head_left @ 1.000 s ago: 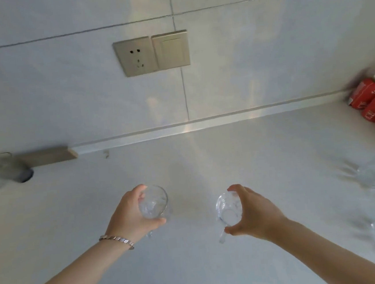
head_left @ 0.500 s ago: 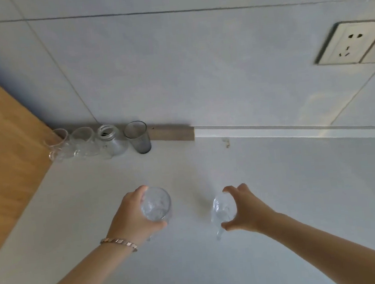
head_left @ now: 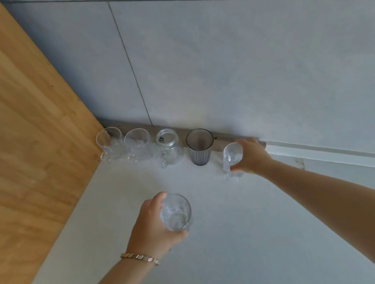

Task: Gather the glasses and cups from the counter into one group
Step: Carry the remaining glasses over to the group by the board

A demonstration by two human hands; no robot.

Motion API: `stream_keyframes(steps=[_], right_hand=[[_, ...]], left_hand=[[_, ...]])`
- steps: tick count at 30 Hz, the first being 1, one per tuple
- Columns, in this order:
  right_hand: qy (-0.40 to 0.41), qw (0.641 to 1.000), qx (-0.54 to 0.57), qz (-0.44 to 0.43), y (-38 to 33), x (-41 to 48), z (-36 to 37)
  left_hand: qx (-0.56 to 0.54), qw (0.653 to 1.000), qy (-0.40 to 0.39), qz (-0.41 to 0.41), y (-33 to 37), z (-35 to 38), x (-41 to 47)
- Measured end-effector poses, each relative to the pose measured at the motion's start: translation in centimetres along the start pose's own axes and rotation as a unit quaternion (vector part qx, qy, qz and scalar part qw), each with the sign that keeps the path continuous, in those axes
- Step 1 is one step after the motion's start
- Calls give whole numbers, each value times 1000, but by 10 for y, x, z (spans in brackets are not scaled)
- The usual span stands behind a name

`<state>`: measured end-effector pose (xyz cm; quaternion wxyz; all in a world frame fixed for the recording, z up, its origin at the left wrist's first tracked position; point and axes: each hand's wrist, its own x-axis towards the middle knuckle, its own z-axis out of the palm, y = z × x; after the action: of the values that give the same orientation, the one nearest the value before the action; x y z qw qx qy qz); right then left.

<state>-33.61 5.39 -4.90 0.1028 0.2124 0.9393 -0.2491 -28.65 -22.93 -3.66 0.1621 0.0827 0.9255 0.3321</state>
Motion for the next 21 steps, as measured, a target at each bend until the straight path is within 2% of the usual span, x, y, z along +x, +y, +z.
stream_keyframes(steps=[5, 8, 10, 15, 17, 21], right_hand=[[21, 999, 50, -1, -6, 1, 3], [31, 999, 29, -8, 2, -25, 5], [-5, 1000, -5, 9, 12, -51, 6], [-201, 971, -127, 0, 34, -122, 2], [-229, 959, -163, -16, 38, -144, 1], [-226, 951, -202, -65, 33, -178, -3]], left_hand=[[-12, 1000, -2, -8, -8, -4, 12], [-19, 1000, -2, -13, -9, -8, 7], [-18, 1000, -9, -24, -8, -9, -2], [-9, 998, -18, -52, -1, -17, -42], [-14, 998, -3, -60, 0, -21, -61], [-14, 996, 50, -76, 2, -30, -107]])
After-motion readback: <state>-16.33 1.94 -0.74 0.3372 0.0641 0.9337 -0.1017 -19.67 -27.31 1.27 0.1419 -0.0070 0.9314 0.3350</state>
